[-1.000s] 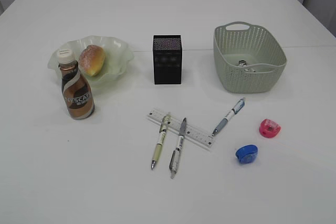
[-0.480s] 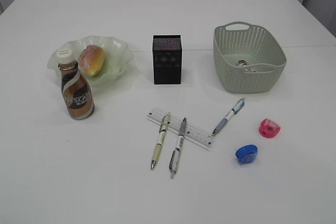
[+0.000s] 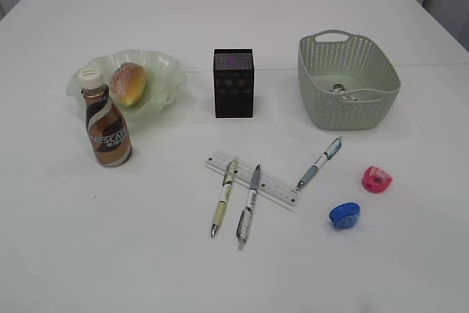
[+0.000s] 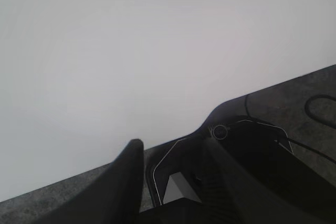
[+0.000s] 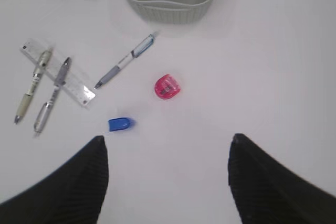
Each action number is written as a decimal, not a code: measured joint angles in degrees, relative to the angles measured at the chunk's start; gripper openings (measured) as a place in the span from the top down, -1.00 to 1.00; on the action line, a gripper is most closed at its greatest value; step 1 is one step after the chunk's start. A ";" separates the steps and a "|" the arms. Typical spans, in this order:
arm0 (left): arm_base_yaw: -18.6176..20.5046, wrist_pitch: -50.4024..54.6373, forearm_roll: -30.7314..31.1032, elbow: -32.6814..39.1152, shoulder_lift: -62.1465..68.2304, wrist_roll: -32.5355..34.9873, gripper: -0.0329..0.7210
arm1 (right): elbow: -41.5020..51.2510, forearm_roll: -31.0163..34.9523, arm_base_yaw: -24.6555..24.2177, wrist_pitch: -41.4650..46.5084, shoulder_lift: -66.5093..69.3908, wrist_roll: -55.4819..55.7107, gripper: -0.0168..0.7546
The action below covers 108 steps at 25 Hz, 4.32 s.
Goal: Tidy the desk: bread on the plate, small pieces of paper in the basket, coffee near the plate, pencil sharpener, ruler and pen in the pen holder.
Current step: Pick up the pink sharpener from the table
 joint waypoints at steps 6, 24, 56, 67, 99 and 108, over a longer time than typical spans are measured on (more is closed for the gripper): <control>0.00 0.00 -0.58 0.00 0.00 0.02 0.21 | 0.00 7.57 0.00 0.00 0.84 0.00 -0.48; 0.00 0.00 -9.78 0.00 0.00 0.12 0.22 | 1.62 9.22 0.00 -0.48 3.46 9.62 -0.48; 0.00 0.00 -11.77 0.00 0.00 0.12 0.22 | 11.74 11.82 0.00 -17.68 23.91 35.49 -0.48; 0.00 0.00 -12.34 0.00 0.00 0.12 0.22 | 11.74 12.07 0.00 -24.17 33.12 35.74 -0.48; -1.37 0.00 -17.79 0.00 0.00 0.12 0.22 | 11.42 6.91 0.00 -34.13 43.28 44.75 -0.48; -1.37 0.00 -18.35 0.00 0.00 0.12 0.22 | 11.42 7.76 0.00 -34.79 44.40 45.11 -0.48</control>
